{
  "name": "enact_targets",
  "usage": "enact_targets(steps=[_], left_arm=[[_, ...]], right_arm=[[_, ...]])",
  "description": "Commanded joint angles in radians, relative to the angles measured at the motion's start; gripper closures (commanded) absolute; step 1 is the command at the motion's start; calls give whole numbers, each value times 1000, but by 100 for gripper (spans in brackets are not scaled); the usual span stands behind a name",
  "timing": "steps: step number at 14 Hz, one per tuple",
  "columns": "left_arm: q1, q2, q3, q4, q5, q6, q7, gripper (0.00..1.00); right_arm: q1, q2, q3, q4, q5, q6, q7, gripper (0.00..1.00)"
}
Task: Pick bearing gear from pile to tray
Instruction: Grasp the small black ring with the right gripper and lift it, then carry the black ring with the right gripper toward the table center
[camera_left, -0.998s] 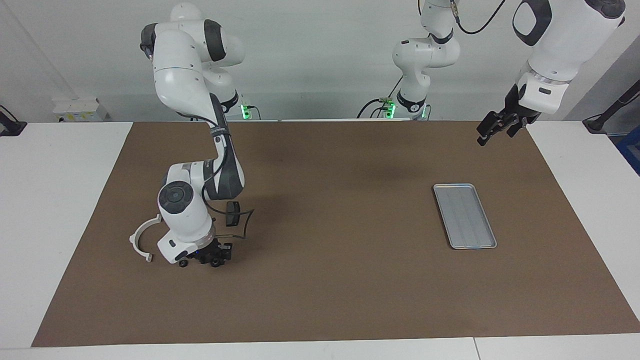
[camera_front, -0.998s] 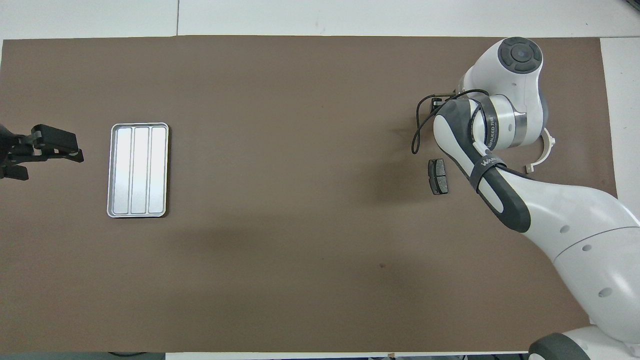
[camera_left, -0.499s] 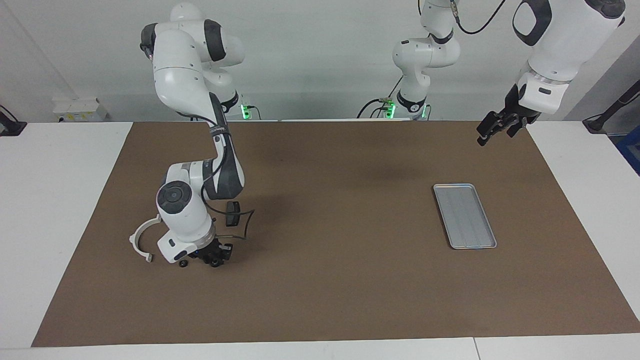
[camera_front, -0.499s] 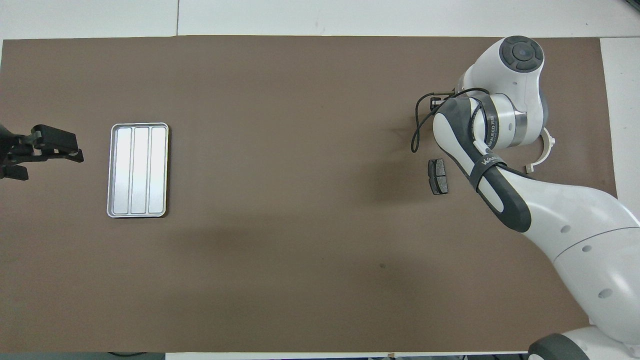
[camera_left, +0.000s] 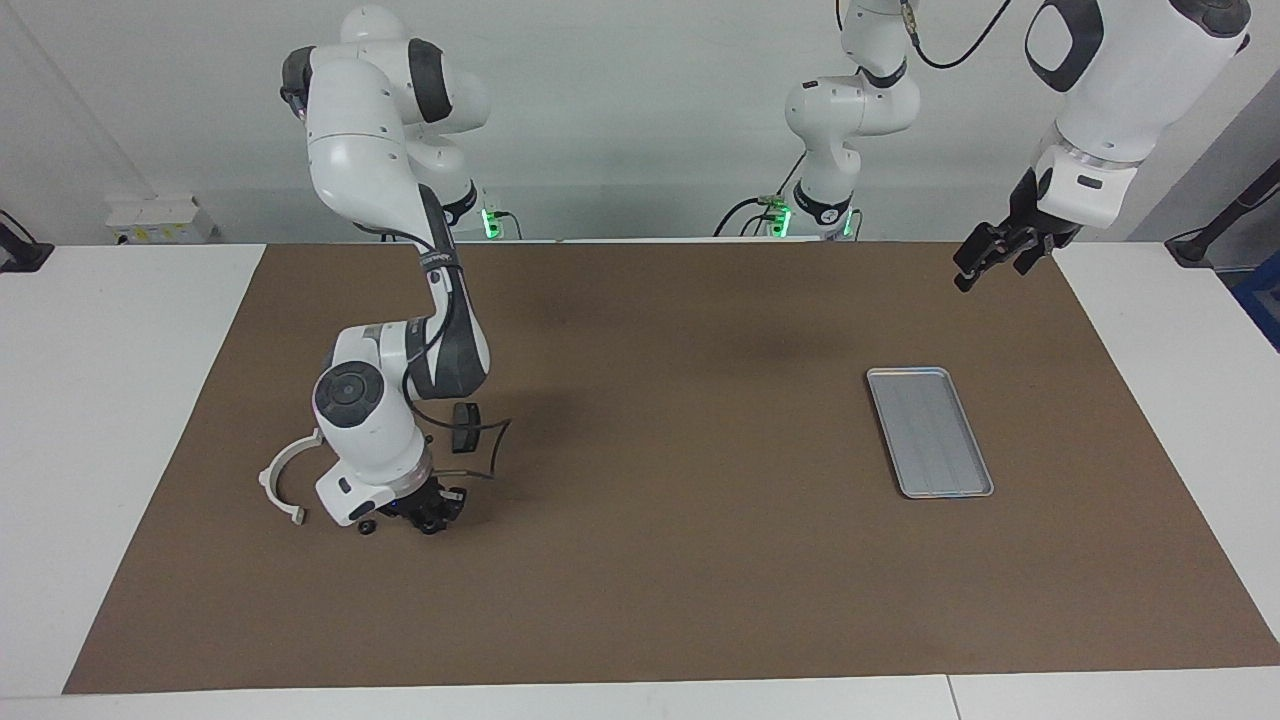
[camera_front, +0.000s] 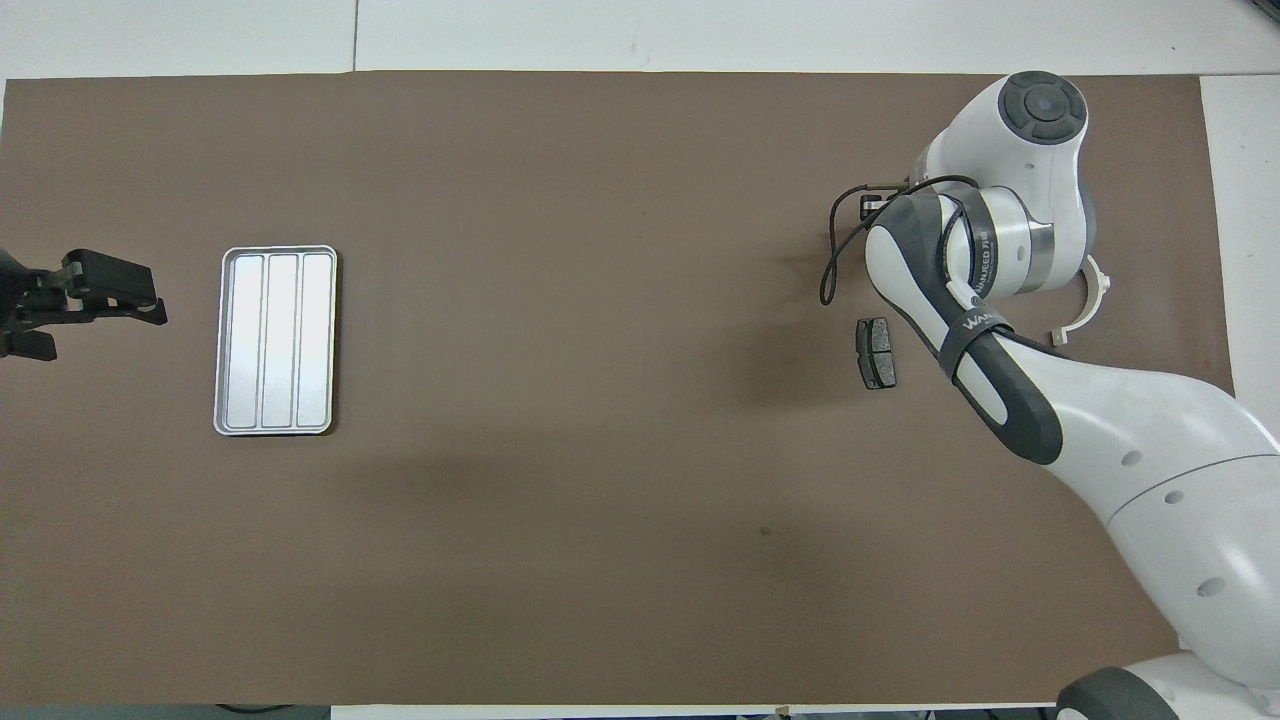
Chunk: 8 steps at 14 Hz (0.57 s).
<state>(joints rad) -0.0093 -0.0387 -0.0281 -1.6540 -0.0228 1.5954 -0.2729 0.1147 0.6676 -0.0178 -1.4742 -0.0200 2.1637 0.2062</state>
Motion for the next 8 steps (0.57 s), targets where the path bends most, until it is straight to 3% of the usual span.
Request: enact_targets(steps=[1,4,8], left_arm=[[-3,2,5,5,-11,-15,3,0],[-3,2,5,5,-11,-15,3,0],[-3,3,5,5,-11,-15,3,0]], right_arm=[[-4,4,2,20,-5,-50,13,100],[3,-23,4,112,2,-197,15,100],[26,-121,7,123,11,-316,39,100]])
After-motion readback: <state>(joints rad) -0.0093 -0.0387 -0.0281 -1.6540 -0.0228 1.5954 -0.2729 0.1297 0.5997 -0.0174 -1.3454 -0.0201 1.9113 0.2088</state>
